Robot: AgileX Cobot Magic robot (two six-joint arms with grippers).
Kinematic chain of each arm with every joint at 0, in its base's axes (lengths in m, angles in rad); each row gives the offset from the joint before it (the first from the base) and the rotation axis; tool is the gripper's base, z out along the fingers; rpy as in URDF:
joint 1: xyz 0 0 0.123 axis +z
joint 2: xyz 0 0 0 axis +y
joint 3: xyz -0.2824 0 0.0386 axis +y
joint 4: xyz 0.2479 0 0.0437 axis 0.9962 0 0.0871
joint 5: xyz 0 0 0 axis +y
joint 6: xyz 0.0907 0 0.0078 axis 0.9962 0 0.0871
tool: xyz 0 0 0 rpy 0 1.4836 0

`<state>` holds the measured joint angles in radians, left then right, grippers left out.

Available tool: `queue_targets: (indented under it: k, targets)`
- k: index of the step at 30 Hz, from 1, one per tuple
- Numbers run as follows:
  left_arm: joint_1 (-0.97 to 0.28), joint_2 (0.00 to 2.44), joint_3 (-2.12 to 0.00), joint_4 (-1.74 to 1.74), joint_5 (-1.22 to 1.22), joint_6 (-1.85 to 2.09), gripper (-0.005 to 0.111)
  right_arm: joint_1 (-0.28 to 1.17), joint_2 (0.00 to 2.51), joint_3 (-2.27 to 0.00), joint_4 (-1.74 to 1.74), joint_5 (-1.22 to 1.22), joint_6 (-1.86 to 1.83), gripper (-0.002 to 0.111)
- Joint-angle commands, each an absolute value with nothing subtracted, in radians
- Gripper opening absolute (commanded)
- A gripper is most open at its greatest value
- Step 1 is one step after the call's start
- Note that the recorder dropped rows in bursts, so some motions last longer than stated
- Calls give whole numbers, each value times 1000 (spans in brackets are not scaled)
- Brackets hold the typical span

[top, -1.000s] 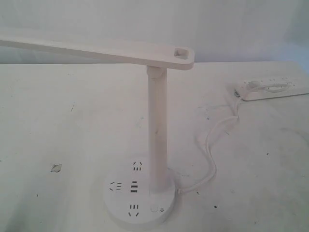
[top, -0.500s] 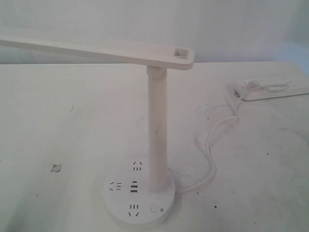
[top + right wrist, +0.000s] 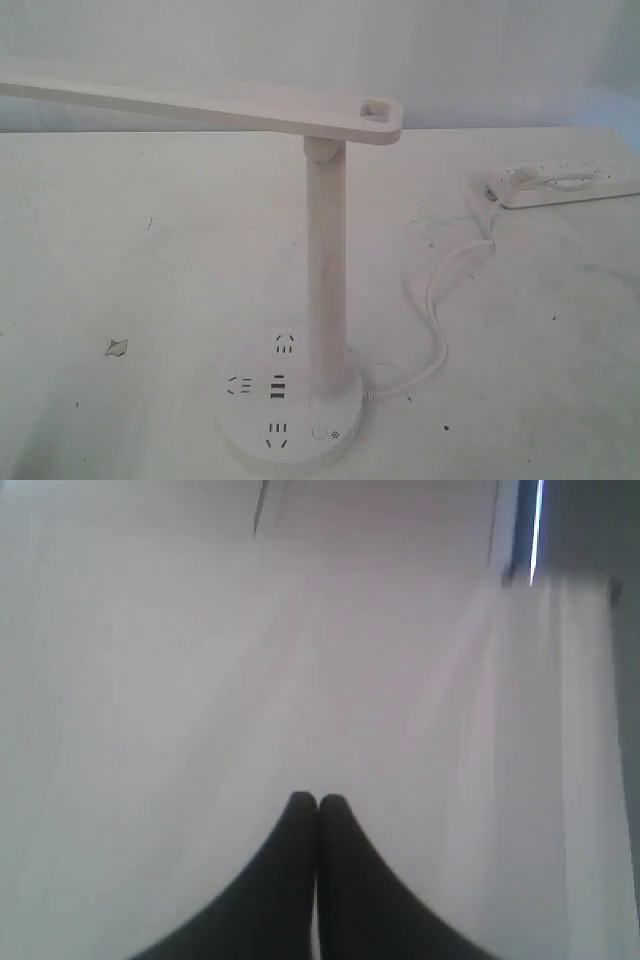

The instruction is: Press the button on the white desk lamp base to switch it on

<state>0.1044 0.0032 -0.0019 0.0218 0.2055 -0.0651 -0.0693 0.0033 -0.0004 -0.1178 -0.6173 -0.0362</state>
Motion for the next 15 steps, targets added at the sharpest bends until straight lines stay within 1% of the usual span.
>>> queue_targets:
  k: [1, 3, 5, 7, 9, 11, 15]
  targets:
    - [96, 0, 0, 21, 201, -63, 0, -62, 0, 0, -117, -1092, 18, 0]
    - [96, 0, 0, 21, 201, -63, 0, -62, 0, -1, -76, -1091, 23, 0]
    - [96, 0, 0, 21, 201, -63, 0, -62, 0, -24, -65, -986, 28, 0]
    - [96, 0, 0, 21, 201, -63, 0, -62, 0, -77, -61, -784, 32, 0]
    - [96, 0, 0, 21, 201, -63, 0, -62, 0, -161, -20, -500, 46, 0]
    - [96, 0, 0, 21, 201, -63, 0, -62, 54, -239, 46, -272, 72, 0]
    - [96, 0, 0, 21, 201, -63, 0, -62, 243, -370, 99, 0, 93, 0]
